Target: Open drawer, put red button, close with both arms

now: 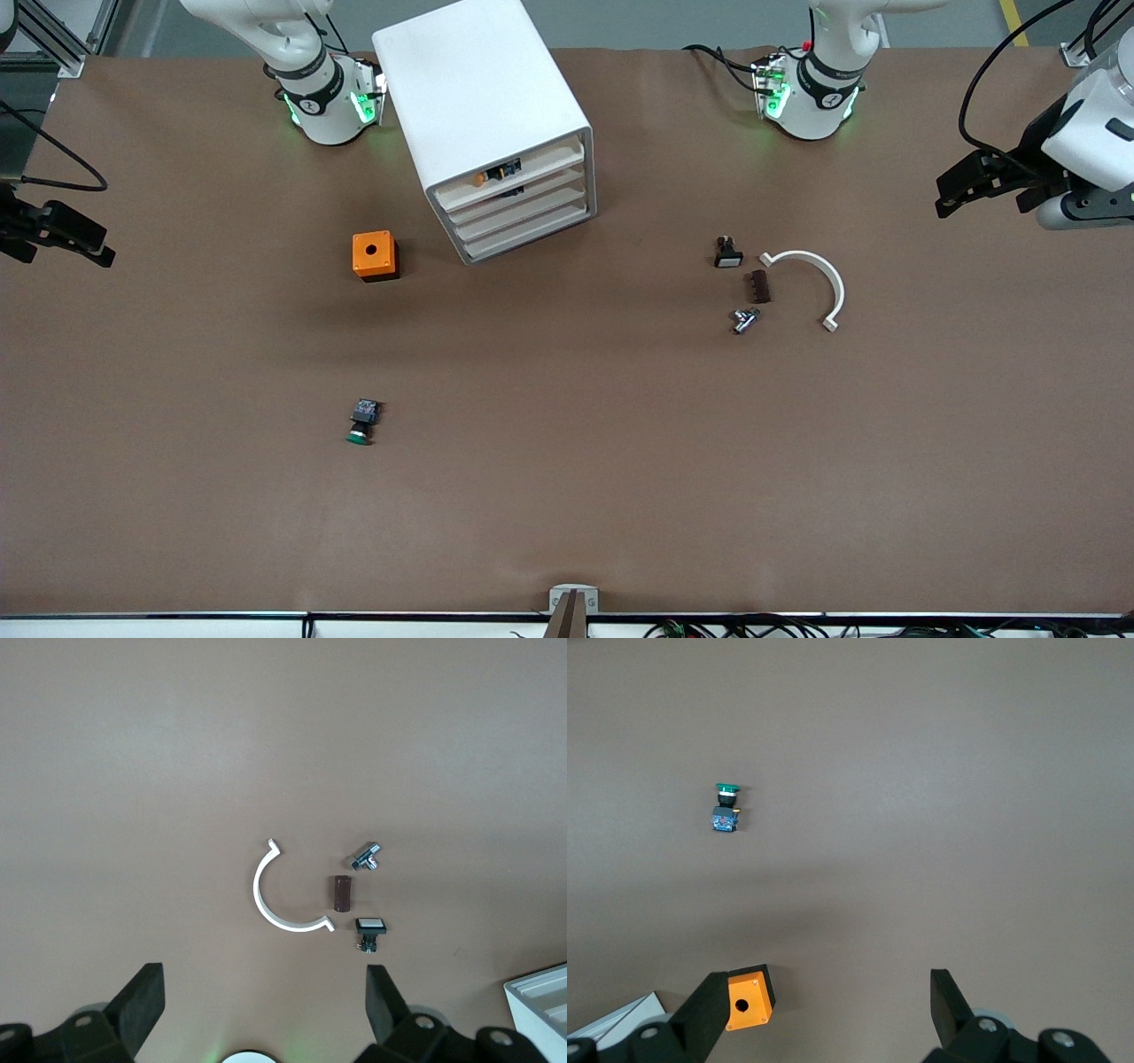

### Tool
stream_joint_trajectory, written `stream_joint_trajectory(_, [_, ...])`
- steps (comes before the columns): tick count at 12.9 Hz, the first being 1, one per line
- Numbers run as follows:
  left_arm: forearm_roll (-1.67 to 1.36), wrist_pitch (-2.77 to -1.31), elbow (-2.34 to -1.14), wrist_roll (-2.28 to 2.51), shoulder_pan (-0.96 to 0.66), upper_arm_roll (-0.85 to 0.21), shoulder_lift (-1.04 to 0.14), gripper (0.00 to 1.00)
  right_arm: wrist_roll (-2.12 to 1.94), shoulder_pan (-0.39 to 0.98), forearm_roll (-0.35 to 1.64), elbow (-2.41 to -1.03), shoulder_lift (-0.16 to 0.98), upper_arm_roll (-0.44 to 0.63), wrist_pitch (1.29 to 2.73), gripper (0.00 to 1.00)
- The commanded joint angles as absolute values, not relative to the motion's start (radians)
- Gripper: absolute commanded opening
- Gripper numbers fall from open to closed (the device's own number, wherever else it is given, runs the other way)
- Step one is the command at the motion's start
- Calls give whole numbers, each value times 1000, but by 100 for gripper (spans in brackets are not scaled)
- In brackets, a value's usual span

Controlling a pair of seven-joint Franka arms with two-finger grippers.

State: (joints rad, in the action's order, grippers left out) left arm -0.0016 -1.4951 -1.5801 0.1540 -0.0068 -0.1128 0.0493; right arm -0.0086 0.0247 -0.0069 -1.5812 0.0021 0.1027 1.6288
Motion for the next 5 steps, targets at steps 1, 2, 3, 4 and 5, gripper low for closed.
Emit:
stream_joint_trajectory(1, [12,-1508,-1577,130,8,-127,61,100,8,43,-14,-1595,-14,103,1625,100])
stream_joint_trajectory(2, [15,-1506,-1563,133,3,-127,58,100,8,43,-14,-1606,-15,103,1626,100])
stream_joint_trajectory(3, [18,-1506,-1565,133,3,-127,55,100,8,41,-14,-1609,-15,103,1625,100])
stream_joint_trajectory(4, [21,-1506,-1563,133,5,-127,46,100,8,41,-14,-1609,-17,103,1624,100])
stream_joint_trajectory(5, [21,-1505,-1563,135,6,-127,46,100,8,41,-14,-1609,-17,103,1624,100])
